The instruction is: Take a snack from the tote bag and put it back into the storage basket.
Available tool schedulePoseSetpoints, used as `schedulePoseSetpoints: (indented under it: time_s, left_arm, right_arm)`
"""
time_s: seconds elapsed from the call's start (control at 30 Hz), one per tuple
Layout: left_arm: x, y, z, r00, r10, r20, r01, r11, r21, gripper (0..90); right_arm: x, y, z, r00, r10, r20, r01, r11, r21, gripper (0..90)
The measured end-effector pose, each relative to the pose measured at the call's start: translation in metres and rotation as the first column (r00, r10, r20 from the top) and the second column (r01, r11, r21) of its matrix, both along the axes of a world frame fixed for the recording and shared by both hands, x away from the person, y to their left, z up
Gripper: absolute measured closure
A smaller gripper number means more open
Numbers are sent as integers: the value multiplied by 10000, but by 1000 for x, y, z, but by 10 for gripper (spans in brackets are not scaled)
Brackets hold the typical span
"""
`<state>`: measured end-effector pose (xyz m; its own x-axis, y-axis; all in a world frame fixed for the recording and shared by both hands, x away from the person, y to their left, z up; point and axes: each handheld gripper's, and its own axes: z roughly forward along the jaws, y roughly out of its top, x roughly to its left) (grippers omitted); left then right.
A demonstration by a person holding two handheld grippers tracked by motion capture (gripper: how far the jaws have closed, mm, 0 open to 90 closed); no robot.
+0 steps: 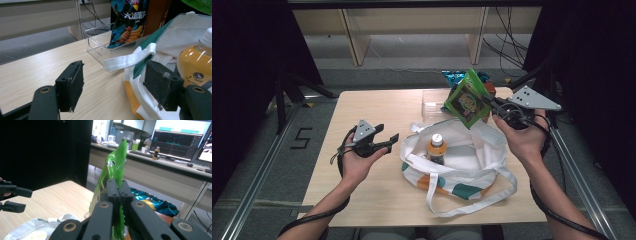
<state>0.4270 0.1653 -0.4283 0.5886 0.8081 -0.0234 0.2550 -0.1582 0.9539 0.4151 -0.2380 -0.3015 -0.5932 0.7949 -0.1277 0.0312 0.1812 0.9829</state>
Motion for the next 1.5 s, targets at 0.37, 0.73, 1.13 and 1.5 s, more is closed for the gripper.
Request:
schedulePoseSetpoints:
  time_s: [0.37, 0.73, 1.13, 1.5]
  left_arm:
    - [0, 0, 0, 10000, 3, -14, -3, 10000, -17, 309]
    - [0, 0, 0, 10000, -9, -34, 8, 10000, -2, 309]
    - [1, 0, 0, 10000, 3, -42, -3, 10000, -11, 309]
    - [1, -1, 0, 10000, -28, -44, 27, 10000, -14, 309]
  right_arm:
    - [6, 2, 0, 10000, -78, -11, 78, 10000, 27, 900]
    - [13, 5, 1, 9999, -76, 69, 75, 10000, 63, 900]
    - [23, 8, 2, 9996, -198, 189, 198, 9998, -4, 900]
    - [30, 8, 0, 9998, -209, -32, 209, 9998, 11, 900]
